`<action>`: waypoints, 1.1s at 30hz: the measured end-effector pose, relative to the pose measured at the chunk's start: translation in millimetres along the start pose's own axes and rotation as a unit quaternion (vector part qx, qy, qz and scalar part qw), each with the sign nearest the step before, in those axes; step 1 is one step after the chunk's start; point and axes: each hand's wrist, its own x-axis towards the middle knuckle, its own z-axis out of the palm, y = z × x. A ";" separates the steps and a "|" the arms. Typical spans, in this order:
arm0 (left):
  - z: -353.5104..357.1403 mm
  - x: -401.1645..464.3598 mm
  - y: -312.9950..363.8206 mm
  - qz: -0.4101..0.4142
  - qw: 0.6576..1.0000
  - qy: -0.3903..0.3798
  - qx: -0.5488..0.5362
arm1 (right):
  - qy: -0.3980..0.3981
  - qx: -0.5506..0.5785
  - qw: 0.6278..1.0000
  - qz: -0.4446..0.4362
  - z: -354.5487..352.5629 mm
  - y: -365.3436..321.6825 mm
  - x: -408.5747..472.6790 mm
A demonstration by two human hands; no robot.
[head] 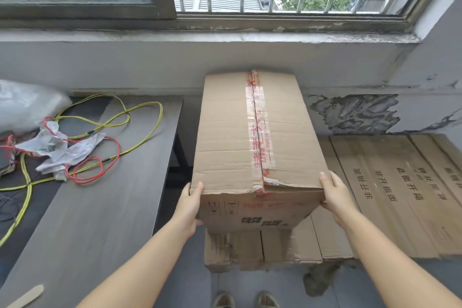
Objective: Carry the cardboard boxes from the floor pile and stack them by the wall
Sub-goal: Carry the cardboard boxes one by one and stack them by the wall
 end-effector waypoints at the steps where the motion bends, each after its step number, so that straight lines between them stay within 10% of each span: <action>1: -3.6 -1.9 -0.2 0.023 0.999 0.012 0.029 | 0.011 -0.018 1.000 -0.004 -3.0 0.9 -8.3; 13: -46.9 -105.8 -38.3 0.236 0.934 -0.175 0.205 | 0.012 0.039 0.994 -0.101 -58.0 59.2 -246.0; 33: 54.8 -399.0 -285.6 0.197 0.679 -0.612 0.356 | 0.548 0.159 0.820 0.053 -130.4 302.2 -686.5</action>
